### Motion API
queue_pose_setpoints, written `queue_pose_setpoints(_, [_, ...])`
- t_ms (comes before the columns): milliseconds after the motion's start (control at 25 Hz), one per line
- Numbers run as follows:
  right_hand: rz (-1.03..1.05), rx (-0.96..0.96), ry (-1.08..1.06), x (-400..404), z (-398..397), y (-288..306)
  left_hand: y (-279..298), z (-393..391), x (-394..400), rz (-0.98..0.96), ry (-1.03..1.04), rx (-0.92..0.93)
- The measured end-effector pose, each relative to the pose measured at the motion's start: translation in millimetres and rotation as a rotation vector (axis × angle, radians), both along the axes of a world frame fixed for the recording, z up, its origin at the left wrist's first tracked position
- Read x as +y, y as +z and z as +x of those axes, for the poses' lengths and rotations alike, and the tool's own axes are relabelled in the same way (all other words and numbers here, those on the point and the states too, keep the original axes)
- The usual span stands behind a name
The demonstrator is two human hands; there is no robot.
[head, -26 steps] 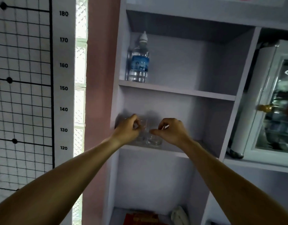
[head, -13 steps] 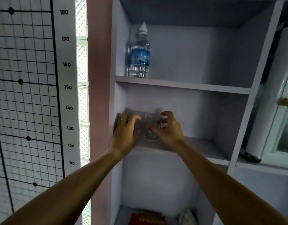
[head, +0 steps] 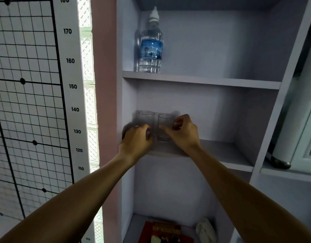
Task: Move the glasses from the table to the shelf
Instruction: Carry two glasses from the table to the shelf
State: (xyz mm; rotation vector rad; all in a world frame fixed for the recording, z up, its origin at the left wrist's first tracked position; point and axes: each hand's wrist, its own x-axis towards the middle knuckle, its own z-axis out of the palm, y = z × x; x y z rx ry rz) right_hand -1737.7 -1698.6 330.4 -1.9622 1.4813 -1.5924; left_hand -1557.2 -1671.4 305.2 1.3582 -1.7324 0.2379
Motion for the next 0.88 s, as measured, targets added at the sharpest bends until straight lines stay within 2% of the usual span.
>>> queue_pose_setpoints(280, [-0.011,-0.011,0.023,-6.2,1.8,-0.7,3.0,-3.9,2.9,0.037,0.006,0.048])
queue_pose_setpoints(520, [-0.034,0.054,0.020,-9.0,5.2,1.0,7.0,-5.5,2.5,0.058,0.024,0.140])
queue_pose_setpoints(880, [-0.048,0.093,0.044,-18.4,9.3,0.5,6.1,-7.1,2.5,0.067,0.017,0.143])
